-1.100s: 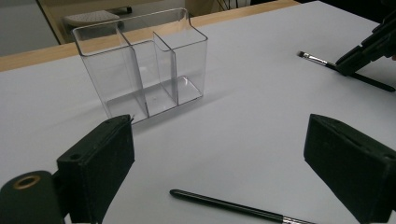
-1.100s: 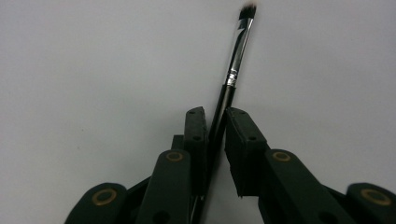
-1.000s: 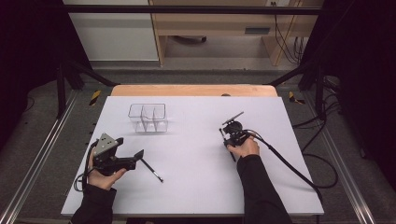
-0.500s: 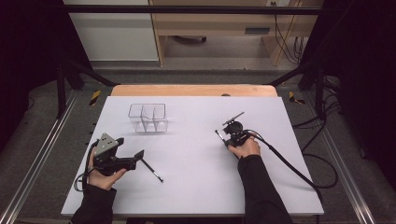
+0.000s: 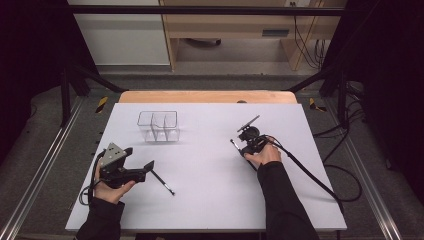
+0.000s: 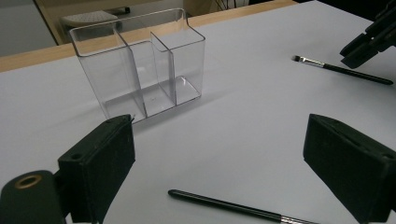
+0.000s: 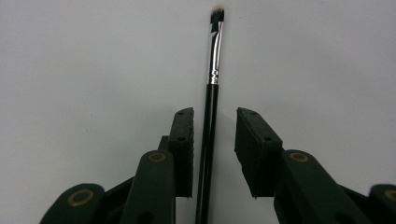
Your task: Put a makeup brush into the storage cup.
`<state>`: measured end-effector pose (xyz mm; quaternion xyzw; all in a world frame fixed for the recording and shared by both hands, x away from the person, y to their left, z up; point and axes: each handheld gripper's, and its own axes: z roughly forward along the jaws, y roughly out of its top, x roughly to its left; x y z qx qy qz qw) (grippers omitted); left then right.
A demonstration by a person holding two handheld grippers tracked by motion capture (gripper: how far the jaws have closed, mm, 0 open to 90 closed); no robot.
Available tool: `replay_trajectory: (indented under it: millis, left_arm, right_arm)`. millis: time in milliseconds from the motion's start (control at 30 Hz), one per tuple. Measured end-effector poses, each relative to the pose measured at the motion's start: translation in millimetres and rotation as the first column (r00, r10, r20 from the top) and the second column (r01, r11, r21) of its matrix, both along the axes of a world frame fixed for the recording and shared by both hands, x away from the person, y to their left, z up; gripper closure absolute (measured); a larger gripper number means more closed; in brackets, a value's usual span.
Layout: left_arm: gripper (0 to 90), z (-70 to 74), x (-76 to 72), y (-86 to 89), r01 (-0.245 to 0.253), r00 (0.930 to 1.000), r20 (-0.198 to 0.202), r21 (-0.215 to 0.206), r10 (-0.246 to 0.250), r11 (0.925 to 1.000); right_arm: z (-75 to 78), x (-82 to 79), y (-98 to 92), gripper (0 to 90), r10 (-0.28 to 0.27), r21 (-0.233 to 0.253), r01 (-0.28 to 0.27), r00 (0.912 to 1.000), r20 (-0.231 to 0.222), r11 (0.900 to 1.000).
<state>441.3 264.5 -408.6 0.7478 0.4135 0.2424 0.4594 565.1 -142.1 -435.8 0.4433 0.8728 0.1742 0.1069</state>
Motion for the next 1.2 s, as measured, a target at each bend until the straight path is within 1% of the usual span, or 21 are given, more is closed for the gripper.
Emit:
replay_trajectory:
  millis: [100, 200, 233, 333, 400, 533, 633, 800, 933, 1100, 1200]
  left_arm:
    - [8.2, -0.2, 0.2, 0.0, 0.0, 1.0, -0.001, 0.0, 0.0, 1.0]
    - [8.2, -0.2, 0.2, 0.0, 0.001, 1.0, -0.001, 0.001, -0.001, 1.0]
    - [8.2, -0.1, 0.1, 0.0, 0.001, 1.0, -0.001, 0.0, -0.001, 1.0]
    - [8.3, -0.2, 0.2, -0.1, 0.001, 1.0, -0.002, 0.001, -0.001, 1.0]
    - [8.3, -0.3, 0.2, -0.4, 0.001, 1.0, -0.002, 0.002, -0.001, 1.0]
    - [8.3, -0.6, 0.2, -0.8, 0.002, 1.0, -0.003, 0.004, -0.002, 1.0]
    - [8.3, -0.7, 0.4, -1.0, 0.002, 1.0, -0.004, 0.004, -0.002, 1.0]
    - [8.4, -1.4, 0.5, -1.9, 0.004, 1.0, -0.006, 0.009, -0.004, 1.0]
    - [8.4, -1.8, 0.7, -2.4, 0.006, 1.0, -0.008, 0.01, -0.006, 0.9999]
    - [8.4, -1.7, 0.6, -2.0, 0.004, 1.0, -0.007, 0.009, -0.004, 0.9999]
    - [8.4, -1.7, 0.6, -2.1, 0.004, 1.0, -0.007, 0.01, -0.004, 0.9999]
  right_arm:
    - [-0.6, 1.7, 0.6, 67.7, -0.005, -0.018, 0.004, 0.9998, -0.019, 1.0]
    - [-3.7, 2.8, 1.3, 68.4, 0.008, -0.029, -0.009, 0.9991, -0.042, 1.0]
    - [-5.2, 3.2, 2.0, 68.8, 0.015, -0.034, -0.017, 0.9983, -0.056, 0.999]
    - [-7.8, 3.8, 3.4, 70.7, 0.013, -0.036, -0.016, 0.997, -0.076, 0.999]
    - [-9.2, 4.4, 3.5, 72.1, 0.025, -0.038, -0.028, 0.9961, -0.085, 0.999]
    - [-11.7, 4.1, 4.9, 74.9, 0.016, -0.041, -0.021, 0.9944, -0.104, 0.999]
    - [-11.5, 4.1, 4.8, 77.6, 0.021, -0.038, -0.025, 0.9941, -0.106, 0.999]
    - [-11.8, 3.3, 5.5, 80.8, 0.011, -0.037, -0.015, 0.994, -0.109, 0.999]
    - [-11.8, 3.9, 5.5, 83.4, -0.001, -0.038, -0.003, 0.9929, -0.119, 0.999]
    - [-11.6, 4.3, 6.0, 84.0, -0.012, -0.04, 0.008, 0.9925, -0.122, 0.999]
    - [-11.7, 3.7, 6.2, 84.2, -0.01, -0.039, 0.005, 0.9929, -0.118, 0.999]
